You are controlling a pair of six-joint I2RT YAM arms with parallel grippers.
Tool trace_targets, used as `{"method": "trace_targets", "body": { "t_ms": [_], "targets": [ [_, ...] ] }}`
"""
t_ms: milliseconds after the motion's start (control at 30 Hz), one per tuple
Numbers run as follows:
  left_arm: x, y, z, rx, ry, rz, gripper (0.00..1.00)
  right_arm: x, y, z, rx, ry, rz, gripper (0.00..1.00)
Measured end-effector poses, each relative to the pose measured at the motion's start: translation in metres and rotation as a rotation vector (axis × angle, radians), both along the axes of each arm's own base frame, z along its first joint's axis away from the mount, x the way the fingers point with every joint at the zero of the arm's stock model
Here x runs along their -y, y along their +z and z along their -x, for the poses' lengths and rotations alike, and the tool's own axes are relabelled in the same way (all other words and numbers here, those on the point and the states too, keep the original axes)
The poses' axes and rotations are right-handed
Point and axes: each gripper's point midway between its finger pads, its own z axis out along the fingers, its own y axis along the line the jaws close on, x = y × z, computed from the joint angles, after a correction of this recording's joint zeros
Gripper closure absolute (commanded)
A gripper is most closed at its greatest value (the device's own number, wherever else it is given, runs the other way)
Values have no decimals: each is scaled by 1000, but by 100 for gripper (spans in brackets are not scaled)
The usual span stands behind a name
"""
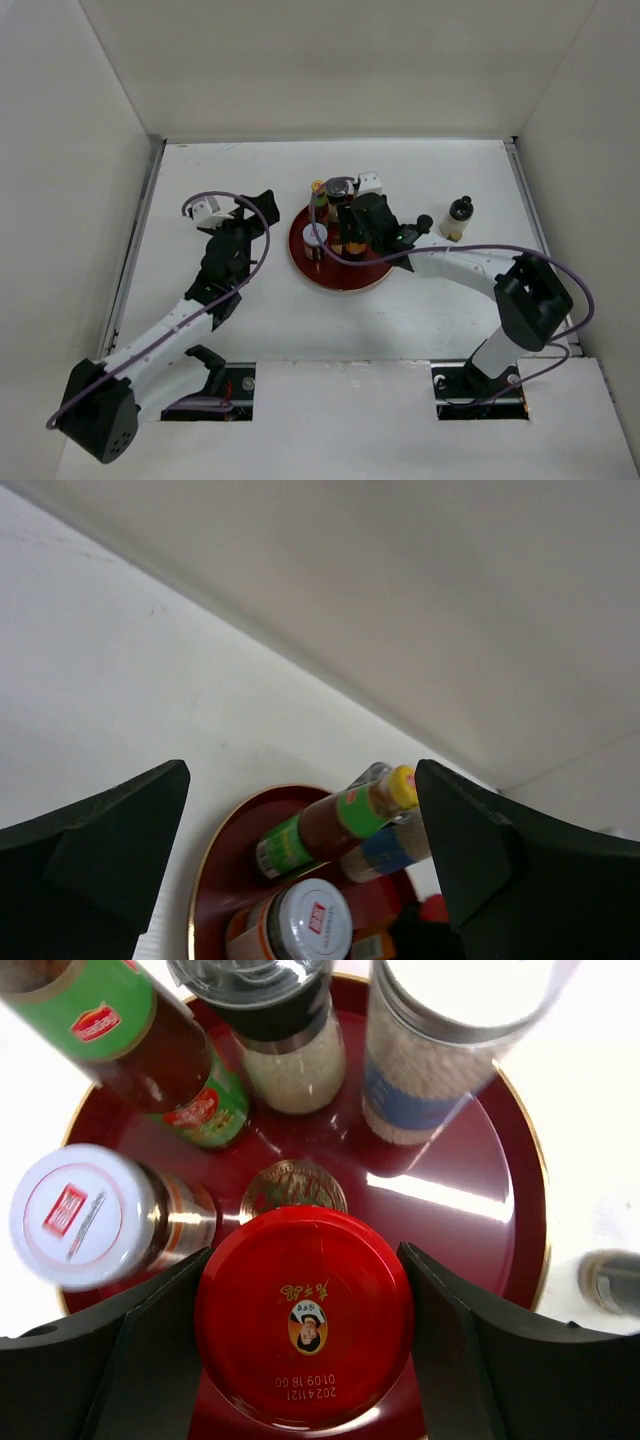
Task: Organize the condiment bottles
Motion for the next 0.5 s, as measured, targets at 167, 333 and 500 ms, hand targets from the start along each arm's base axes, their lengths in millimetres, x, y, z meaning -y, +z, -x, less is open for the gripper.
{"method": "trace_targets", "body": {
  "t_ms": [167, 333, 500],
  "targets": [
    [-16, 59, 27, 96, 30, 77, 0, -11, 3, -18, 56, 4, 23, 25],
    [-30, 96, 48, 155, 67, 141, 0, -20, 10, -30, 94, 0, 11, 5],
    [-33, 113, 67, 173, 77, 188, 0, -28, 46, -30, 168, 1, -49, 0]
  ]
}}
